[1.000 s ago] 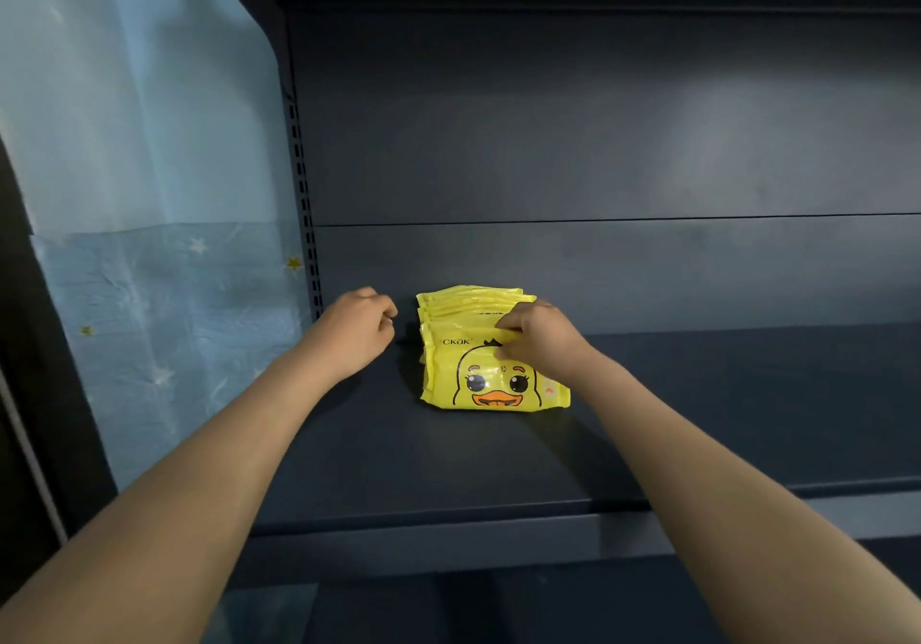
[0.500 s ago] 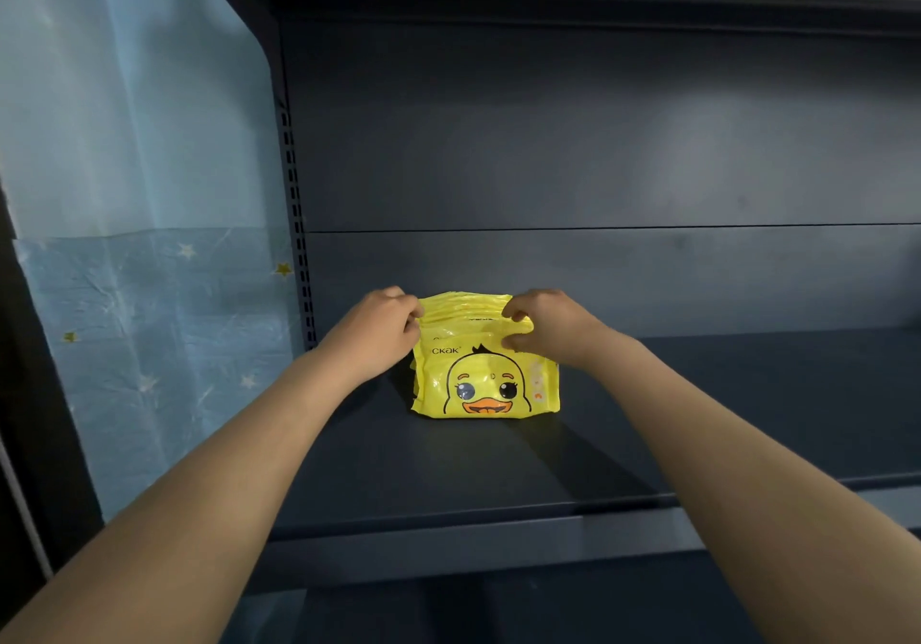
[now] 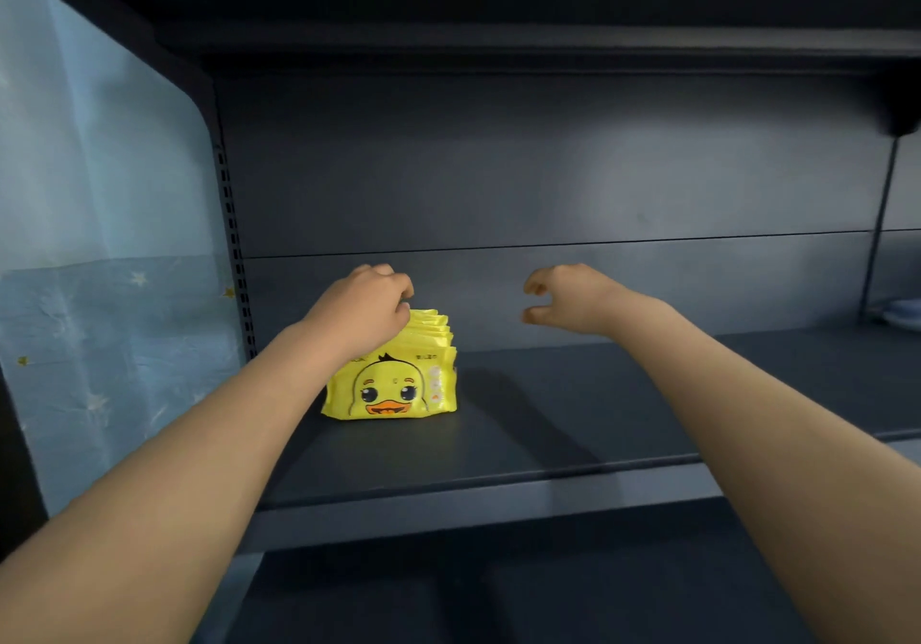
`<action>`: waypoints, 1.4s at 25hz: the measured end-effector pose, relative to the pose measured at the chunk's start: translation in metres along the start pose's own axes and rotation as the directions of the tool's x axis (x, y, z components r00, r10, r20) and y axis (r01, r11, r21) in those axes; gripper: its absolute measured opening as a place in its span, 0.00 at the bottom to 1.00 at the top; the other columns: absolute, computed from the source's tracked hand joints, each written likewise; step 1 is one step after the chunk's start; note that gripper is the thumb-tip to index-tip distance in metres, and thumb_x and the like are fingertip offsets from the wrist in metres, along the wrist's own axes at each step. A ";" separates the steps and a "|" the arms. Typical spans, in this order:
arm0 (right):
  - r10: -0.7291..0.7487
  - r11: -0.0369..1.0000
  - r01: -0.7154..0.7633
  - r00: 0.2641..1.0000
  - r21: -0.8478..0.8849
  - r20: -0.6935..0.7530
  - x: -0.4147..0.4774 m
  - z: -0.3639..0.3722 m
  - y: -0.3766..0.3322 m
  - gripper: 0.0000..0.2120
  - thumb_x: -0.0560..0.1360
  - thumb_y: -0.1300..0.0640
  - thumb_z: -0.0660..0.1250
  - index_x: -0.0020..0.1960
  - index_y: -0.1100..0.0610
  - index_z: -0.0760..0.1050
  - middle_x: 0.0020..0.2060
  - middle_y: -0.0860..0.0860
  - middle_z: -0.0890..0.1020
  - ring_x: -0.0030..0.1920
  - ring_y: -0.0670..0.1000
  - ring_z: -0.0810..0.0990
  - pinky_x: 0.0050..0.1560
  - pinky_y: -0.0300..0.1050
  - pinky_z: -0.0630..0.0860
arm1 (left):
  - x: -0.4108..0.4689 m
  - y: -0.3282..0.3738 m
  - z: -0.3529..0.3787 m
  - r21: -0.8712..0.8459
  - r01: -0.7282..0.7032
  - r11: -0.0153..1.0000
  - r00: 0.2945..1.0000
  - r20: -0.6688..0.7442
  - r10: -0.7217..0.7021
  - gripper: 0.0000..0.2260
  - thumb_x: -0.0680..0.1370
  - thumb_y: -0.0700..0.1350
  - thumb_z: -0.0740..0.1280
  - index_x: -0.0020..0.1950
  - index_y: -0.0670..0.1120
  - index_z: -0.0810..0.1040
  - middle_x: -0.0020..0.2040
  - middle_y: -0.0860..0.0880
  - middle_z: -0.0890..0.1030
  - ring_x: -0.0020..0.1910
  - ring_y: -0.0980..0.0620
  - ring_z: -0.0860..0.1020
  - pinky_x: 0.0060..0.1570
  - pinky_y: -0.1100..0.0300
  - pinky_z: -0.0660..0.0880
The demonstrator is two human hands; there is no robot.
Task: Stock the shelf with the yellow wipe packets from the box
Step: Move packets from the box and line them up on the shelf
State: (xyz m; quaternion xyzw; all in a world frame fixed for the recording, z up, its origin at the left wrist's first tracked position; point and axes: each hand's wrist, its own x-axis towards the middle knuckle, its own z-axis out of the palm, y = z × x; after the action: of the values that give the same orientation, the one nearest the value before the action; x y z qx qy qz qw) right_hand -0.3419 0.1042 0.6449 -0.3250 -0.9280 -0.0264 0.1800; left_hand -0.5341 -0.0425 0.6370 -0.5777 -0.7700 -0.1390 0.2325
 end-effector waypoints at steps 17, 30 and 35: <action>0.066 0.998 -0.066 0.997 -0.011 0.040 -0.175 -0.085 0.183 0.21 0.77 0.50 0.64 0.67 0.57 0.69 0.63 0.55 0.74 0.62 0.57 0.72 0.61 0.48 0.70 | -0.061 0.243 -0.073 0.154 0.113 0.982 0.977 0.163 -0.138 0.11 0.79 0.46 0.57 0.59 0.46 0.74 0.58 0.47 0.74 0.59 0.47 0.72 0.55 0.54 0.72; 0.039 0.996 -0.031 0.995 -0.087 0.088 -0.310 -0.103 0.187 0.20 0.77 0.49 0.62 0.66 0.57 0.70 0.62 0.55 0.75 0.61 0.57 0.73 0.58 0.50 0.72 | -0.176 0.332 -0.082 0.117 0.165 0.979 0.983 0.064 -0.173 0.12 0.79 0.45 0.56 0.58 0.44 0.74 0.57 0.46 0.75 0.58 0.46 0.71 0.49 0.53 0.71; 0.056 0.998 -0.053 0.986 -0.021 0.156 -0.353 -0.079 0.190 0.20 0.77 0.49 0.63 0.66 0.56 0.69 0.62 0.54 0.75 0.61 0.56 0.73 0.59 0.50 0.72 | -0.214 0.357 -0.053 0.066 0.160 0.985 0.976 0.138 -0.168 0.12 0.79 0.45 0.56 0.59 0.44 0.74 0.57 0.46 0.75 0.58 0.46 0.71 0.52 0.52 0.72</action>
State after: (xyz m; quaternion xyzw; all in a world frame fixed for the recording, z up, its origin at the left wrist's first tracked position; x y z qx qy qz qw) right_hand 0.0554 0.0314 0.5822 -0.3527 -0.9299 -0.0037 0.1045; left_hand -0.1353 -0.1394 0.5517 -0.5140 -0.8333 -0.0948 0.1801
